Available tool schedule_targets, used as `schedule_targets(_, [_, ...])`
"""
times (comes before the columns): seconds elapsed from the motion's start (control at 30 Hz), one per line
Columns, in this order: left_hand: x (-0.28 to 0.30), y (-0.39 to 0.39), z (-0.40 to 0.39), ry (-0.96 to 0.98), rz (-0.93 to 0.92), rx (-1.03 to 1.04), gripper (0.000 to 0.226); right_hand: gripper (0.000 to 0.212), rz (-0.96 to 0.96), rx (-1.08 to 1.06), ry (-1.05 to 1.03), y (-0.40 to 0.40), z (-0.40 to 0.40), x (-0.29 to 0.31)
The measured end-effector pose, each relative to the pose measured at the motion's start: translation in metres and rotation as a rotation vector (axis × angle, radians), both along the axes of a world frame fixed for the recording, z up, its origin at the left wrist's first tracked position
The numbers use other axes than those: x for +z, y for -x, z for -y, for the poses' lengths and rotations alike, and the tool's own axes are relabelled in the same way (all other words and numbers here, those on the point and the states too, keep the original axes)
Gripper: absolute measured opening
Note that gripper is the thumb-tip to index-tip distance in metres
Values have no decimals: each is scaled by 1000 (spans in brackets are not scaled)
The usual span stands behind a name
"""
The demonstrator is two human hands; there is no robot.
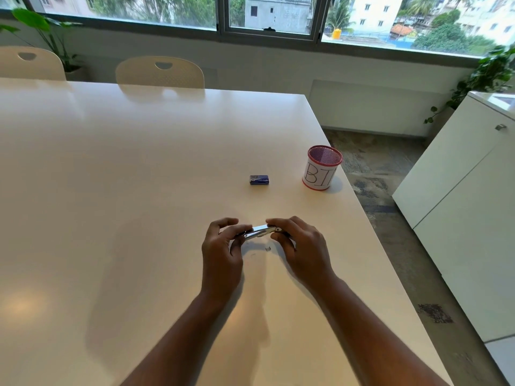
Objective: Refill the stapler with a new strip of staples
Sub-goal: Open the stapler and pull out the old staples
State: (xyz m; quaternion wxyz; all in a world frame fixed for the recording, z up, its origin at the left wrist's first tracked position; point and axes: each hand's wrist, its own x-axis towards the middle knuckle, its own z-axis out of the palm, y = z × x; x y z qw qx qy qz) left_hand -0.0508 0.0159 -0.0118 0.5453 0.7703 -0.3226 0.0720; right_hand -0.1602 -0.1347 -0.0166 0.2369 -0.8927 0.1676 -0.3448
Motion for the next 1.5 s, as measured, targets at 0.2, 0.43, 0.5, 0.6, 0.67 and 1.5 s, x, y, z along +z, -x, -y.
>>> schedule_targets(0.2, [4, 0, -1, 84, 29, 68, 31, 25, 64, 16, -61, -9, -1, -3])
schedule_targets(0.43, [2, -8, -6, 121, -191, 124, 44, 21, -1, -28, -48, -16, -3, 2])
schedule_targets(0.5, [-1, -9, -6, 119, -214, 119, 44, 21, -8, -41, -16, -16, -4, 3])
schedule_targets(0.6, [-4, -9, -6, 125, -221, 114, 42, 21, -53, -53, 28, -17, -5, 6])
schedule_targets(0.67, [-5, -10, -6, 136, -228, 102, 41, 21, -43, -62, 16, -17, -5, 7])
schedule_targets(1.5, [4, -3, -9, 292, -354, -216, 26, 24, -135, 249, -1399, 12, 7, 58])
